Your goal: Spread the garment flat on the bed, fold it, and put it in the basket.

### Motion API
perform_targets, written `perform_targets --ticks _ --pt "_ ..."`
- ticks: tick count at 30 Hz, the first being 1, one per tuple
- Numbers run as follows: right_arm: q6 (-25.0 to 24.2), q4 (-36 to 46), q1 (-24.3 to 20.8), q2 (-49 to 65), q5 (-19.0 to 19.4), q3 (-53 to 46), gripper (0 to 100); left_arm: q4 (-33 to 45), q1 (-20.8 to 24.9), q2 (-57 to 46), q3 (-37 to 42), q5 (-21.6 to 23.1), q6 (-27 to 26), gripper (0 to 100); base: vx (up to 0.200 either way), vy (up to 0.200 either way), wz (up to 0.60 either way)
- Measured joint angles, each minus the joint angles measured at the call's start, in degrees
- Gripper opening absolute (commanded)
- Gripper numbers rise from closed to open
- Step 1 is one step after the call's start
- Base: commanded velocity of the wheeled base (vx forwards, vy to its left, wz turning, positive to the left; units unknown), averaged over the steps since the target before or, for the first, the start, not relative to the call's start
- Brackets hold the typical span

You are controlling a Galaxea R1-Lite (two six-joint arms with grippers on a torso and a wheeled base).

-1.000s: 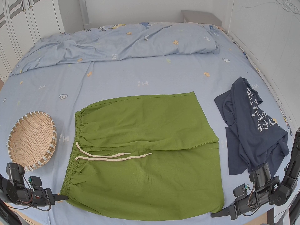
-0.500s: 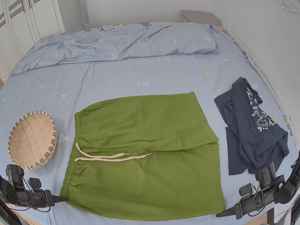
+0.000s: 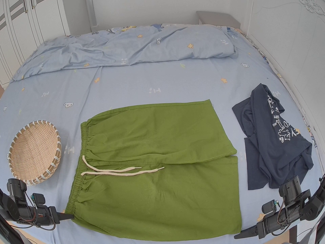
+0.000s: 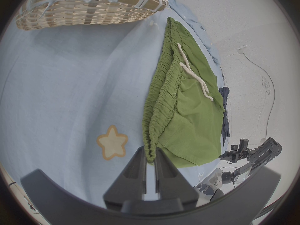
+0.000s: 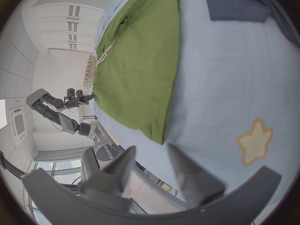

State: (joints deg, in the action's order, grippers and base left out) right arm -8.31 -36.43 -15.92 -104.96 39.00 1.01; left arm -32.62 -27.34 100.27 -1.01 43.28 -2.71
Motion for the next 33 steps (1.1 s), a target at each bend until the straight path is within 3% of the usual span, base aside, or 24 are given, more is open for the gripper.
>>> perform_targets --ticks 18,27,28,33 --pt "-1.97 -0.6 -0.76 -2.76 0.99 5.05 100 -0.2 0.11 0.28 0.0 0.1 -0.02 0 0.0 0.0 0.0" --pt "-4.11 -5.61 -1.77 -4.66 1.43 5.96 100 -0.2 0.12 0.28 0.0 0.13 -0.02 0 0.0 0.0 0.0" --pt "-4.3 -5.94 -1.96 -4.83 1.43 5.85 0 -0.13 0.12 0.28 0.0 0.13 -0.02 0 0.0 0.0 0.0" --pt "-4.52 -6.18 -2.51 -5.51 0.9 5.74 0 -0.13 0.09 0.28 0.0 0.13 -0.02 0 0.0 0.0 0.0"
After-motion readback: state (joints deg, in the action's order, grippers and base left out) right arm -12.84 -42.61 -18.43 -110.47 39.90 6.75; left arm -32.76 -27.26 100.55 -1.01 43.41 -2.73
